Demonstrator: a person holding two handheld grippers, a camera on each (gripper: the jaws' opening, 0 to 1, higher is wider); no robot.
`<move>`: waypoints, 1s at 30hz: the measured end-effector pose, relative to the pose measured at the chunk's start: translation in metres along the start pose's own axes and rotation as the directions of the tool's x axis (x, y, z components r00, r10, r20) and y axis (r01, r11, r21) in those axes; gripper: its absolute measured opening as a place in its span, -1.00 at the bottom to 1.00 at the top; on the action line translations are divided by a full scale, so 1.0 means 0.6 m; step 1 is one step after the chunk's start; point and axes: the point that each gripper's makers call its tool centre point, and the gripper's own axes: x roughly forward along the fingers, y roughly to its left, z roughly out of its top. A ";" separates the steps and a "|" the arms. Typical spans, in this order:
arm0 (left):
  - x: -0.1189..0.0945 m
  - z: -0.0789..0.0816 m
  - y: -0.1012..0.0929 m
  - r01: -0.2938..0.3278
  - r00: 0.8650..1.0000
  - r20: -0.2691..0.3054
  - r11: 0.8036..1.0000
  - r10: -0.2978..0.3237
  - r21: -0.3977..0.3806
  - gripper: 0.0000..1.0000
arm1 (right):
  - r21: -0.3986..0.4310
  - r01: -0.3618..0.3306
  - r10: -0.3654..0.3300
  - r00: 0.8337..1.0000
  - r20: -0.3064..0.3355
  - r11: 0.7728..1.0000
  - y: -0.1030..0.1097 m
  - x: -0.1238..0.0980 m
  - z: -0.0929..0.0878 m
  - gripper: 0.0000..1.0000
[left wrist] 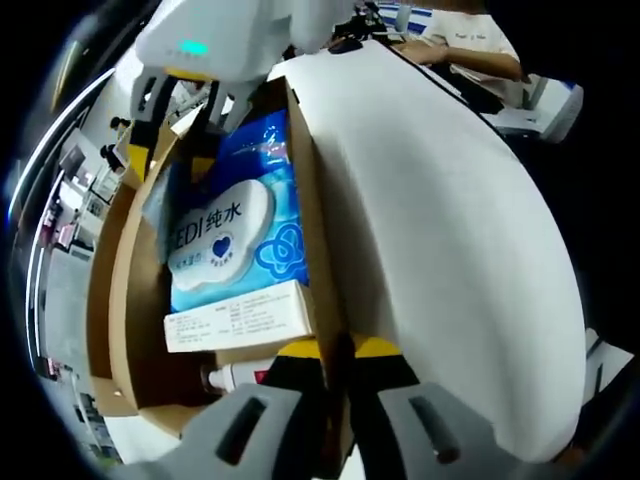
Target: Operate the shoe box by opening the lid, removing the specified soft item, and placing it in the target area until the item is outside and the box remains undamaged.
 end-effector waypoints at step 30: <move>0.000 -0.004 -0.003 0.003 1.000 -0.009 1.000 -0.003 0.002 -0.91 | -0.160 0.009 -0.016 0.999 -0.042 0.987 0.028 0.024 0.003 -0.95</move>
